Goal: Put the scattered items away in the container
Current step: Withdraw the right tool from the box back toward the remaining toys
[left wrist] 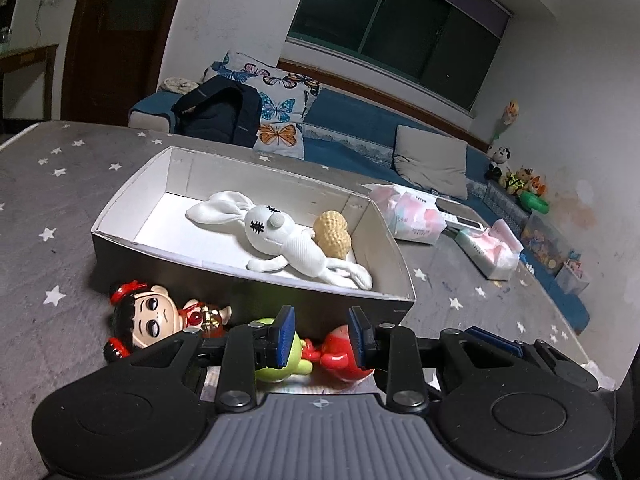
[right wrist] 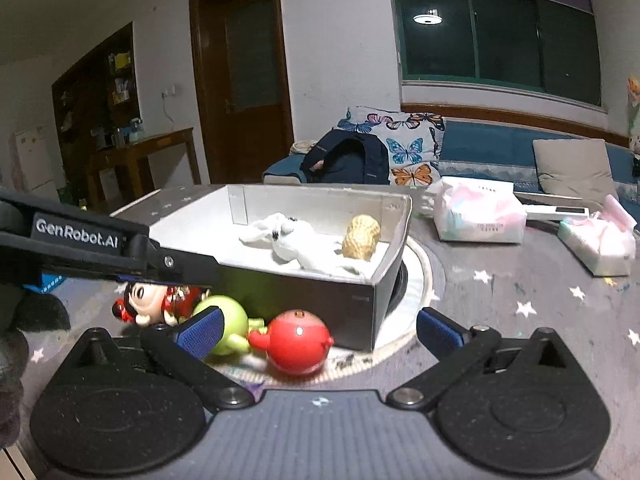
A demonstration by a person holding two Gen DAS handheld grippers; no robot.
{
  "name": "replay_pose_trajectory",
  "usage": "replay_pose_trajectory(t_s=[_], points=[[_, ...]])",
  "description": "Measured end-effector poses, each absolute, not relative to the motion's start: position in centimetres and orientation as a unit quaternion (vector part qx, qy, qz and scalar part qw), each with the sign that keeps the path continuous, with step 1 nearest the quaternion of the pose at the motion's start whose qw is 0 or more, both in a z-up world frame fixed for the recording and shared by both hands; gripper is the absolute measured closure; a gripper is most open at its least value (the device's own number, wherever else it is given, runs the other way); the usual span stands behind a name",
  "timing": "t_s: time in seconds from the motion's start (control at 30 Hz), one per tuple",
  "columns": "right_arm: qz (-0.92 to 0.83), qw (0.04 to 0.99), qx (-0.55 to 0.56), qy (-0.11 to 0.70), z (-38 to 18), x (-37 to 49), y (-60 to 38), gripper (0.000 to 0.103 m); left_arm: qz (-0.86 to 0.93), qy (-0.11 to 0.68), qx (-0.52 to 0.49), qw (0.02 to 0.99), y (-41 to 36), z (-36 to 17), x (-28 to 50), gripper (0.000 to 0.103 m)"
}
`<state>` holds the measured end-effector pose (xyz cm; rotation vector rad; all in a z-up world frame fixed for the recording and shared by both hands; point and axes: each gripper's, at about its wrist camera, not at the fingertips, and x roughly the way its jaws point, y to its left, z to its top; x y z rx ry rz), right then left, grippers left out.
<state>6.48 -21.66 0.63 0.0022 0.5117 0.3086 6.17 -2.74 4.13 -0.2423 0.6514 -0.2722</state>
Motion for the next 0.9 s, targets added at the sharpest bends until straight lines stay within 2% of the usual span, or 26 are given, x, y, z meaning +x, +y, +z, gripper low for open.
replay_pose_trajectory(t_s=[0.9], points=[[0.114,0.95,0.017,0.29,-1.0,4.8,-22.0,0.0,-0.091,0.347,-0.053,0.932,-4.0,2.1,3.2,0.07]])
